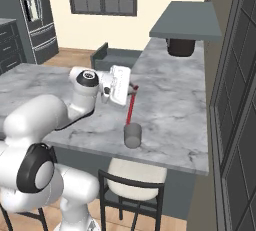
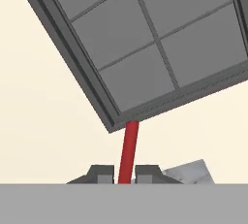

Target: Take a straw from the drawer in front and place it inside the glass cup on the dining counter.

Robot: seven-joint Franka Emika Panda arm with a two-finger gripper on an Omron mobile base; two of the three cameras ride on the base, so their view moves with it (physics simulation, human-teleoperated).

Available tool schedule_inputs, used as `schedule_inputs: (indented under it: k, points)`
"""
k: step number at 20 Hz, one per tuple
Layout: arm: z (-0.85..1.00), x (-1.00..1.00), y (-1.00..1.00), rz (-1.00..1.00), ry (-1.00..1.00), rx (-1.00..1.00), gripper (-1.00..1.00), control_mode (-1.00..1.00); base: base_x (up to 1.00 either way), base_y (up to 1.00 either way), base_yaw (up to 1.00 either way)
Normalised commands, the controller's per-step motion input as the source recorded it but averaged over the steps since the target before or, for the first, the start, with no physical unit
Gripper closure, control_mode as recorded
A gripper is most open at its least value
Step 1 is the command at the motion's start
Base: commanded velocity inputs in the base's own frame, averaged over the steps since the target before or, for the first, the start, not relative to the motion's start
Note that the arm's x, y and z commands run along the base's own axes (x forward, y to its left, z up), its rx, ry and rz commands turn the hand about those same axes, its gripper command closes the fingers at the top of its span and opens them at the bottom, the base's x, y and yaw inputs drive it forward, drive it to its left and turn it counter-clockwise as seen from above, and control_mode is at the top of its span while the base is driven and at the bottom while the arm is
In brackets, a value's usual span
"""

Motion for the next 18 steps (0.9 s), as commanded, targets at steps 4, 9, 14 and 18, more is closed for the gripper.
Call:
schedule_inputs:
  k: [4,9,14,18]
  points:
    - [-0.73,0.11,0.4,-0.07,-0.22,0.0,1.0,-1.0,0.0,0.0,0.0]
    - [-0.56,0.22,0.34,-0.05,-0.25,0.0,1.0,-1.0,0.0,0.0,0.0]
    - [-0.53,0.4,0.22,-0.04,-0.26,0.0,1.0,-1.0,0.0,0.0,0.0]
    - [-0.66,0.32,0.01,-0.03,-0.22,0.0,1.0,-1.0,0.0,0.0,0.0]
